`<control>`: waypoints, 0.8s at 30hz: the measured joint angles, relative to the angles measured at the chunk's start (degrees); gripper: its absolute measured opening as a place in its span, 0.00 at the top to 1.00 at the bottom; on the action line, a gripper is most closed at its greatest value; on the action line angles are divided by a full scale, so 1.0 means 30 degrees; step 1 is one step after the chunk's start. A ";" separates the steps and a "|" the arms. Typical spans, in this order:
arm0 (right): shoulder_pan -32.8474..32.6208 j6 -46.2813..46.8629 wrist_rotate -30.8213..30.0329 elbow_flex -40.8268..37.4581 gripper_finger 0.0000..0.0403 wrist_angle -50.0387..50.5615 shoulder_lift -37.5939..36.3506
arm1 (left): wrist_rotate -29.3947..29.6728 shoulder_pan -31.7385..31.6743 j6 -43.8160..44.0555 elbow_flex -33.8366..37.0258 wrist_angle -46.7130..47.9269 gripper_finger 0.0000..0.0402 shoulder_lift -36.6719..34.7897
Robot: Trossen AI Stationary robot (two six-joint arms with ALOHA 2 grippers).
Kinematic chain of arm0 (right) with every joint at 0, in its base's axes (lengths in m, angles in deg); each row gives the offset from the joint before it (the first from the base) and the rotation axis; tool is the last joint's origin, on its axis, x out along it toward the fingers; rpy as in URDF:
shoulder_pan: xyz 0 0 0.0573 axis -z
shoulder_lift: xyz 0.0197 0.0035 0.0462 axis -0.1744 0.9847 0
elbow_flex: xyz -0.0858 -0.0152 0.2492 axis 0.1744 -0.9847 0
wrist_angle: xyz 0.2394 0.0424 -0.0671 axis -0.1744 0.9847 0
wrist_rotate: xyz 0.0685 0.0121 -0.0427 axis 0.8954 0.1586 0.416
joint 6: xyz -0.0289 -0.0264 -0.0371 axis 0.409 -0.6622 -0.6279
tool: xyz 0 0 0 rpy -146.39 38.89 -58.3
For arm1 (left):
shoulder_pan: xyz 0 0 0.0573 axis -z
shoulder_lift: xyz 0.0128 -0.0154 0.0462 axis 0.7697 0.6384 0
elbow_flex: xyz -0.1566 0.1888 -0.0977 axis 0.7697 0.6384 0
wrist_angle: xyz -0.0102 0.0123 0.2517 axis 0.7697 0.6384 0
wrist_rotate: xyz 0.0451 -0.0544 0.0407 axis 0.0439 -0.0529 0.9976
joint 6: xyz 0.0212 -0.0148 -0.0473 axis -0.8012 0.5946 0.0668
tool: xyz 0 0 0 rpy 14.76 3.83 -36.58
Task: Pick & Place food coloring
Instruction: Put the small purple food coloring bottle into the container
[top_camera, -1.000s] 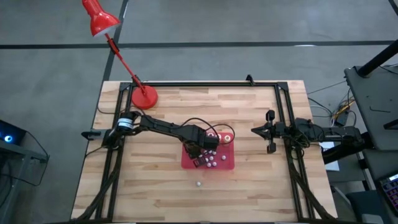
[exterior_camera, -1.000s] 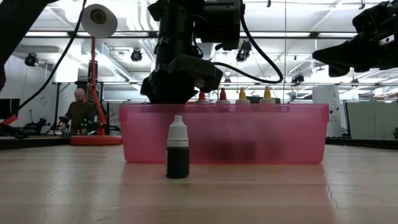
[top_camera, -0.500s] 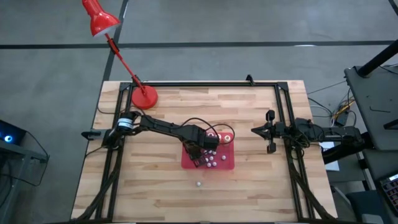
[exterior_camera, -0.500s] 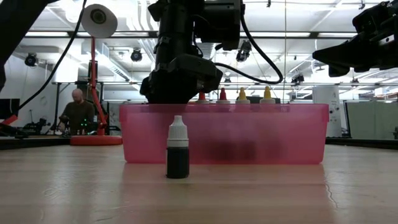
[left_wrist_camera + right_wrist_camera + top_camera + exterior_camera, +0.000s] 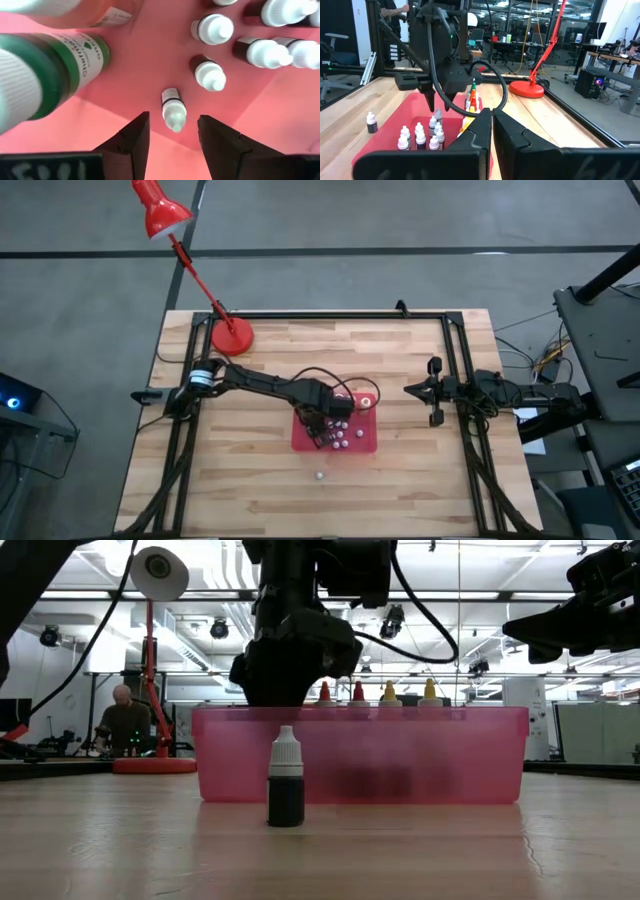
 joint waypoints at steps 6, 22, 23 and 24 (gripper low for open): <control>0.0005 0.0000 0.0000 0.0000 0.98 0.0007 0.0000 | -0.0293 0.0140 -0.0007 -0.1467 0.1442 0.65 0.0000; 0.0002 0.0000 0.0000 -0.0002 0.98 0.0002 0.0000 | -0.0401 0.2738 0.6112 -0.4932 0.2568 0.65 -0.0007; 0.0003 0.0000 0.0000 0.0000 0.98 0.0000 0.0000 | -0.0402 0.2938 0.7066 -0.4899 0.2554 0.65 -0.0007; -0.0002 0.0000 0.0000 -0.0006 0.98 0.0000 0.0000 | -0.0406 0.3141 0.7904 -0.4883 0.2588 0.65 -0.0007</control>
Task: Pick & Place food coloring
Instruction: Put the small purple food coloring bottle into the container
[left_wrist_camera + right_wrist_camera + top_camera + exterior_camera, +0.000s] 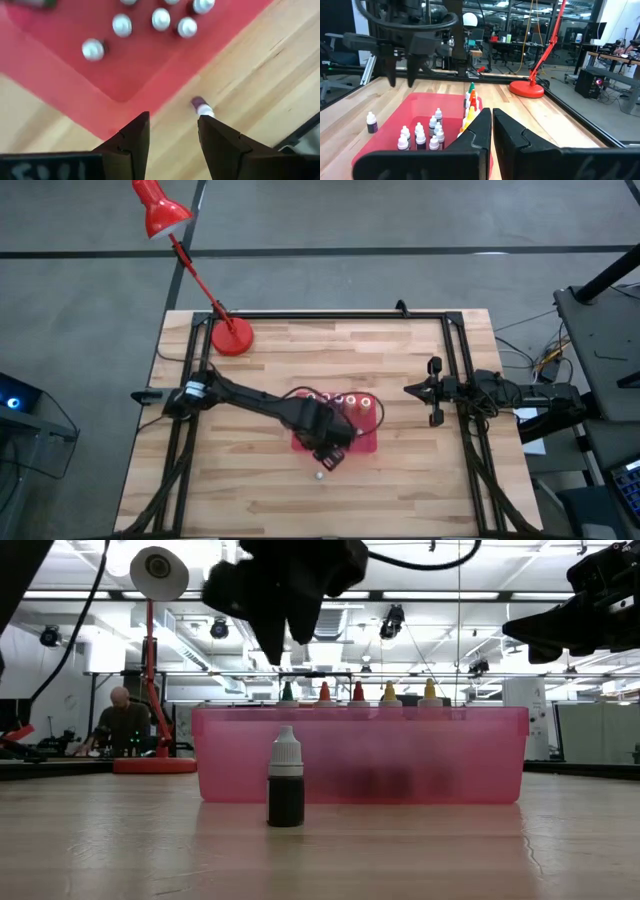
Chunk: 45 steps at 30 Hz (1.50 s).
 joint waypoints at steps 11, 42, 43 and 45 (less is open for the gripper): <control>0.0000 0.0000 0.0000 0.0006 0.98 0.0000 0.0000 | 0.0016 0.1204 0.6504 0.0002 -0.1864 0.65 0.0400; 0.0000 0.0000 0.0000 0.0003 0.98 0.0000 0.0007 | -0.0941 0.2260 0.8037 0.0023 -0.3351 0.65 0.2805; 0.0005 0.0000 0.0000 0.0001 0.98 0.0000 0.0000 | -0.0931 0.2257 0.7999 0.0023 -0.3356 0.65 0.2850; 0.0007 0.0000 -0.0007 -0.0001 0.98 0.0000 0.0000 | -0.0854 0.2250 0.7891 0.0023 -0.3356 0.65 0.3004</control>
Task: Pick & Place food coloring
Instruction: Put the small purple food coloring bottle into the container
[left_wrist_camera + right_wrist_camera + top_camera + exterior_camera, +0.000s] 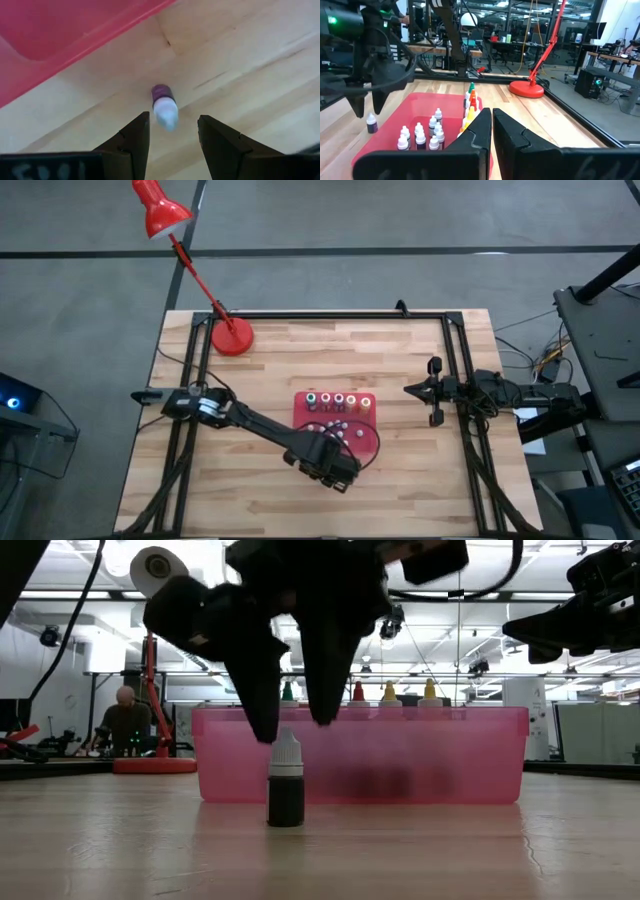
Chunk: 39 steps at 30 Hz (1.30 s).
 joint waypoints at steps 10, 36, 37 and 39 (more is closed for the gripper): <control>-0.0007 0.0000 0.0007 0.0007 0.98 0.0007 0.0000 | 0.0007 0.0007 -0.0300 0.0000 -0.0089 0.65 0.0736; 0.0000 0.0000 0.0007 0.0007 0.98 0.0000 0.0007 | -0.0136 -0.0044 -0.1391 -0.0013 0.0013 0.88 0.0880; -0.0001 0.0000 0.0007 0.0000 0.98 0.0000 0.0006 | -0.0165 -0.0044 -0.1441 -0.0052 0.0143 0.88 0.0814; -0.0001 0.0000 0.0007 0.0007 0.98 0.0000 0.0005 | -0.0168 -0.0044 -0.1464 -0.0146 0.0171 0.88 0.0559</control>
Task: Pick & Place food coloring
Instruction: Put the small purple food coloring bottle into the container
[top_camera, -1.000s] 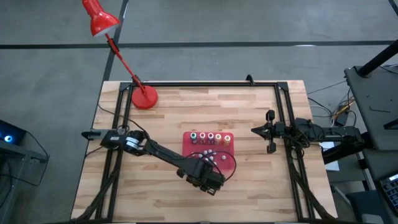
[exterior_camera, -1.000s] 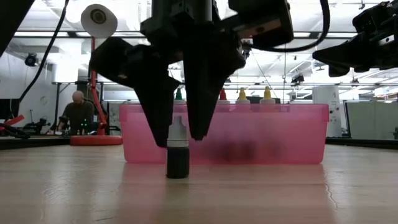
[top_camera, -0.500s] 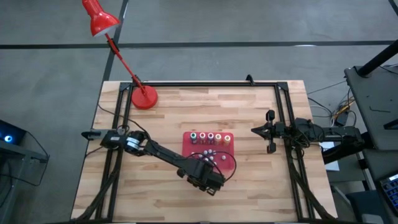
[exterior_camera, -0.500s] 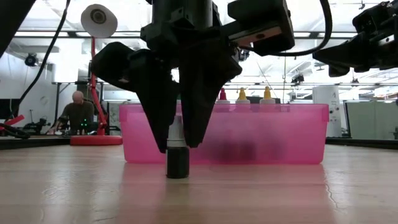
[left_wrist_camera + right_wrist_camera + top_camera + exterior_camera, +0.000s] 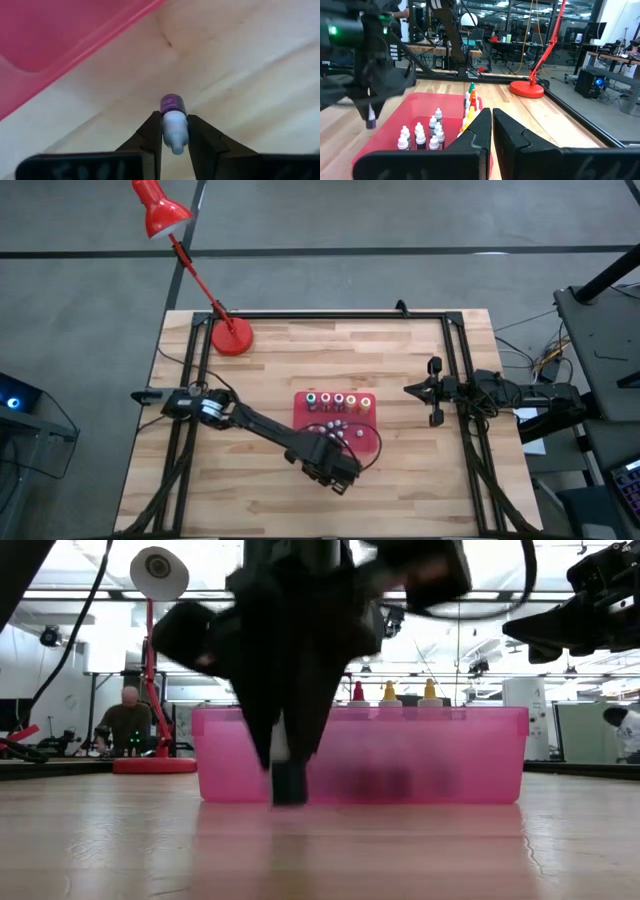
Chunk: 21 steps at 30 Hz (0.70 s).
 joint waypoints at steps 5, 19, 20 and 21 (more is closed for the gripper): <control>-0.0006 0.0000 0.0000 -0.0002 0.98 0.0000 0.0001 | -0.0077 -0.0039 -0.0042 -0.0357 0.0673 0.88 -0.0833; 0.0001 0.0000 -0.0007 -0.0004 0.98 0.0000 0.0002 | -0.0513 -0.1472 -0.4798 -0.1137 0.4775 0.88 -0.2596; 0.0000 0.0000 0.0000 0.0000 0.98 0.0000 0.0002 | -0.0503 -0.1654 -0.4998 -0.1137 0.5137 0.88 -0.2609; -0.0004 0.0000 -0.0005 -0.0001 0.98 0.0000 0.0002 | -0.0473 -0.1855 -0.5173 -0.1137 0.5368 0.88 -0.2616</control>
